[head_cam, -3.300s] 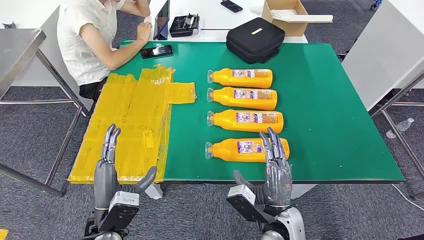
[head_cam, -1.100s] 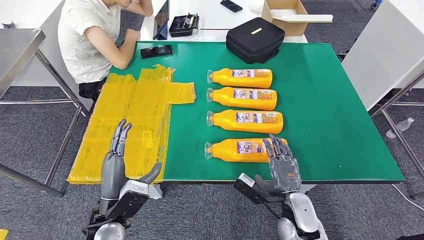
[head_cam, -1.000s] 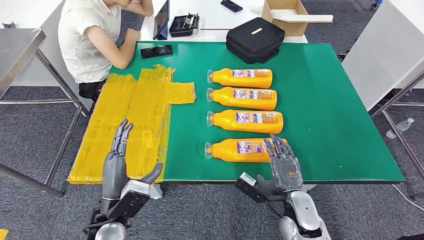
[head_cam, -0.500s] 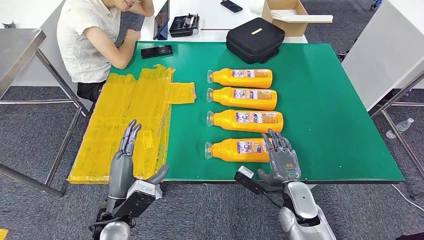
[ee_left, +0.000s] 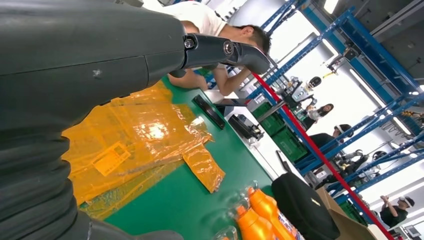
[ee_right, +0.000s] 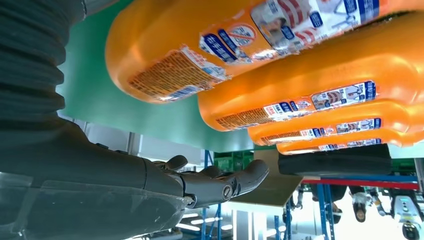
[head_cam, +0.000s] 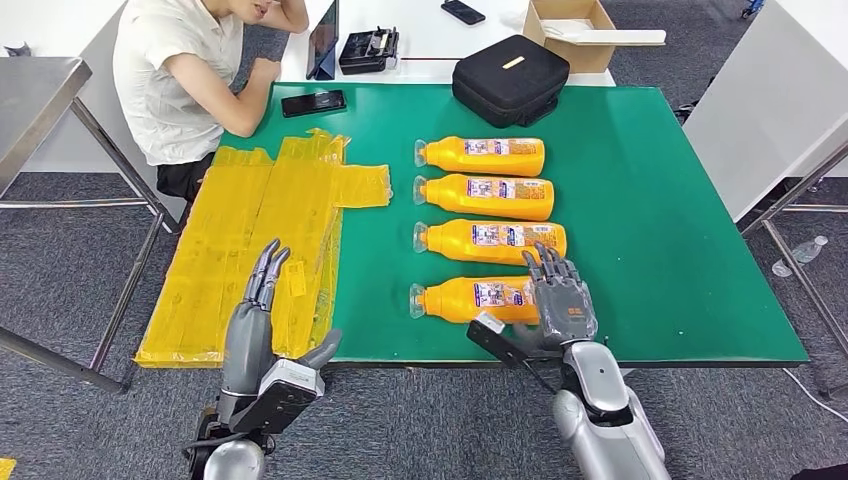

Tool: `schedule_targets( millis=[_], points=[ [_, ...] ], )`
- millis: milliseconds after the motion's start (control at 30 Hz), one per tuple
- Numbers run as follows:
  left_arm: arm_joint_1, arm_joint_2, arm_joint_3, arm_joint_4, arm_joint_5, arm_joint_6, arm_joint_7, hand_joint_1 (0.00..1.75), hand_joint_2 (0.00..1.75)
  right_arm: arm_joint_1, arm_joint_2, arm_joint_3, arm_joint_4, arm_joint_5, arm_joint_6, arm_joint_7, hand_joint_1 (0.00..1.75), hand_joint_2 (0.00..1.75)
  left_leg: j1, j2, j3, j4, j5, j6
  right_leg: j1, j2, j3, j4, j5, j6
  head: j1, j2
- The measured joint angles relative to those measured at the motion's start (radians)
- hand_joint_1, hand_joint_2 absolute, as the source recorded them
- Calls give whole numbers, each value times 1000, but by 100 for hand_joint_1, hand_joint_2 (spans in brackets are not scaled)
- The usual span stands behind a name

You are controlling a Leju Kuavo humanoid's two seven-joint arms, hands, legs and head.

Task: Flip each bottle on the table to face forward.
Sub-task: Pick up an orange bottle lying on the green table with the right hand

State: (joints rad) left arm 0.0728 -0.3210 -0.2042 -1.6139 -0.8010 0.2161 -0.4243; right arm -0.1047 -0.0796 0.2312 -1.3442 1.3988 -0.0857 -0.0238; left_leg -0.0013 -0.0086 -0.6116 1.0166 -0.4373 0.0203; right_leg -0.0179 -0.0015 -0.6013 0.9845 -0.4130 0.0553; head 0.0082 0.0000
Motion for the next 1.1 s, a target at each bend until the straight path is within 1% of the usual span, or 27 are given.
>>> schedule_targets(
  millis=[200,433,800,933,1100],
  points=[
    [-7,4,-11,9,6,-2,-2,0,175,-39,-1,0,75,-29,34,-1,0,175,0,0,0,0,0,0,0,0,0,0,0,0,0,0],
    [-15,6,-21,23,24,-21,-10,0,175,-79,-19,1,184,-58,69,-20,0,175,0,0,0,0,0,0,0,0,0,0,0,0,0,0],
    [-25,10,-37,40,37,-31,-11,0,175,-112,-46,32,240,-90,97,-26,0,175,0,0,3,0,0,0,0,0,3,0,0,0,0,0],
    [-28,11,-40,46,38,-32,-12,0,175,-121,-58,44,253,-113,113,-34,173,175,0,0,4,0,0,0,0,0,4,0,0,0,0,0],
    [-33,13,-46,53,40,-34,-13,0,175,-137,-88,51,273,-168,134,-59,175,175,0,0,7,0,0,0,0,0,6,-1,0,0,0,0]
  ],
)
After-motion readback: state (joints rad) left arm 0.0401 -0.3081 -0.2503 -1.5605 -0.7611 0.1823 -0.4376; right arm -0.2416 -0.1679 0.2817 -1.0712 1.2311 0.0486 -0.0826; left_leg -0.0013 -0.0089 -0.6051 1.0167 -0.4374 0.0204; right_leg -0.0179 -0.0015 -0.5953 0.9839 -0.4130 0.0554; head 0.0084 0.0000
